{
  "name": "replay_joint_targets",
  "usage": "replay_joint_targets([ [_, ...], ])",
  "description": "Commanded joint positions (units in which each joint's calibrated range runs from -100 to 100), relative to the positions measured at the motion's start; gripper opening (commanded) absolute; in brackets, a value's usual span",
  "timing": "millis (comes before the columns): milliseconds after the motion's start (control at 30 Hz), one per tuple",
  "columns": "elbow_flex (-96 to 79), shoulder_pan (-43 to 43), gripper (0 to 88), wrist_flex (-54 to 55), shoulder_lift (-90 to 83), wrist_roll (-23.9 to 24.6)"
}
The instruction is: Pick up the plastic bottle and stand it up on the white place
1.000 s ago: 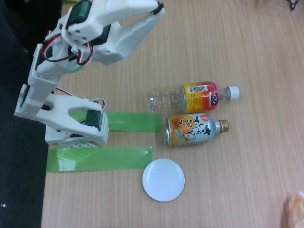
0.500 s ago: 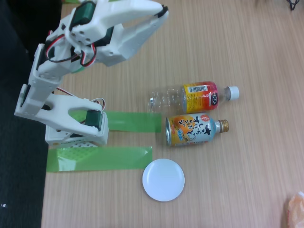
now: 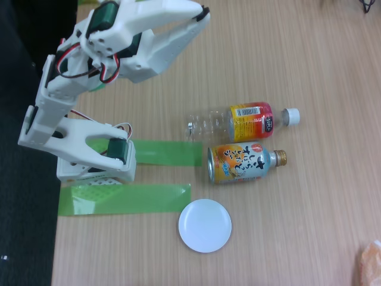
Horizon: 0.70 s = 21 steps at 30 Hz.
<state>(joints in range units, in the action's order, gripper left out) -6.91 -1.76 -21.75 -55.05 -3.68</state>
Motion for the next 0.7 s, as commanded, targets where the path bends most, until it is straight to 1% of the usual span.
replay_joint_targets([
  [0, 1.0, -0.2, 1.7, -0.2, 0.2, -0.1],
  [533, 1.0, -0.2, 1.6, -0.4, 0.2, -0.2],
  [667, 1.0, -0.2, 1.6, -2.7, 0.1, -0.2],
])
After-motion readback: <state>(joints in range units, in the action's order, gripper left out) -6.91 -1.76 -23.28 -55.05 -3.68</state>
